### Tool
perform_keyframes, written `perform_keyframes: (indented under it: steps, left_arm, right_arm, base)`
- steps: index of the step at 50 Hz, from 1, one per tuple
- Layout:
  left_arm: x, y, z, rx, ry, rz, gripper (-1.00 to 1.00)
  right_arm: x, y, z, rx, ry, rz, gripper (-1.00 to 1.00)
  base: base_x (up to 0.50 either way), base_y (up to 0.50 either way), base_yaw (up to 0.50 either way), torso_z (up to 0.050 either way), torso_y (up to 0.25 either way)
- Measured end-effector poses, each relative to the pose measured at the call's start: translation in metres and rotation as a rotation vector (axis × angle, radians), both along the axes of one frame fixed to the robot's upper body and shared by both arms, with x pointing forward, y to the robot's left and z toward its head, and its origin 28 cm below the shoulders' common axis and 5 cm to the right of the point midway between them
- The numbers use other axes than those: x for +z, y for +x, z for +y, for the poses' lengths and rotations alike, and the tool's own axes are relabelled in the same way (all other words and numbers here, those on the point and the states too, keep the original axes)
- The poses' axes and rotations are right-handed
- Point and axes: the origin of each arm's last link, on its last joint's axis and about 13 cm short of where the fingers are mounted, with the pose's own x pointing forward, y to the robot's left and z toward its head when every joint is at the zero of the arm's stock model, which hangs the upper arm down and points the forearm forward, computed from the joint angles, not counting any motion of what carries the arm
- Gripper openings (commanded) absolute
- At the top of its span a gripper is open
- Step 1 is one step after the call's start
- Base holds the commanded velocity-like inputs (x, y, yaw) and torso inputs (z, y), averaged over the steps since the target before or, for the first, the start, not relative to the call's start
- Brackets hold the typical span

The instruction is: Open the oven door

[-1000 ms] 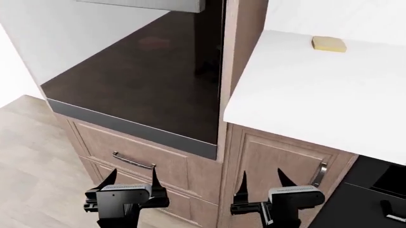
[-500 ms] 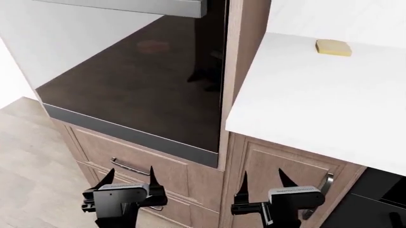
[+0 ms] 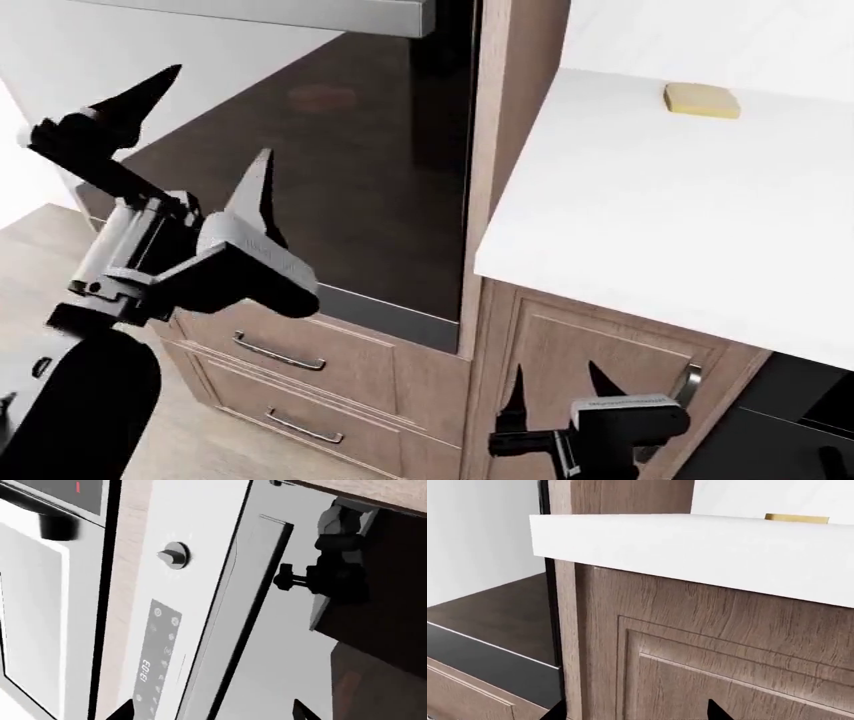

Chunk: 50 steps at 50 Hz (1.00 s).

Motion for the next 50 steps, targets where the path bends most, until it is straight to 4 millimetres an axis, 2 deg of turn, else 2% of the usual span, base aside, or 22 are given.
perform_keyframes:
  steps: [4, 9, 22, 31, 50]
  left_arm:
    - [0.022, 0.001, 0.002, 0.016, 0.166, -0.044, 1.00]
    - [0.040, 0.001, 0.004, 0.046, 0.294, -0.075, 1.00]
    - [0.069, 0.002, 0.007, 0.098, 0.440, -0.105, 1.00]
    - [0.078, 0.015, 0.004, 0.101, 0.469, -0.095, 1.00]
    - [0.082, 0.042, -0.009, 0.069, 0.487, -0.074, 1.00]
  right_arm:
    - [0.001, 0.000, -0.001, -0.008, 0.004, -0.001, 1.00]
    - [0.001, 0.001, -0.002, -0.017, 0.007, -0.002, 1.00]
    - [0.002, 0.001, -0.002, -0.028, 0.009, -0.005, 1.00]
    - [0.002, 0.001, -0.003, -0.031, 0.010, -0.008, 1.00]
    - [0.002, 0.002, -0.003, -0.033, 0.009, -0.012, 1.00]
  base:
    - [0.00, 0.00, 0.00, 0.000, 0.000]
    - [0.00, 0.00, 0.00, 0.000, 0.000]
    - [0.00, 0.00, 0.00, 0.000, 0.000]
    - [0.00, 0.00, 0.00, 0.000, 0.000]
    - [0.00, 0.00, 0.00, 0.000, 0.000]
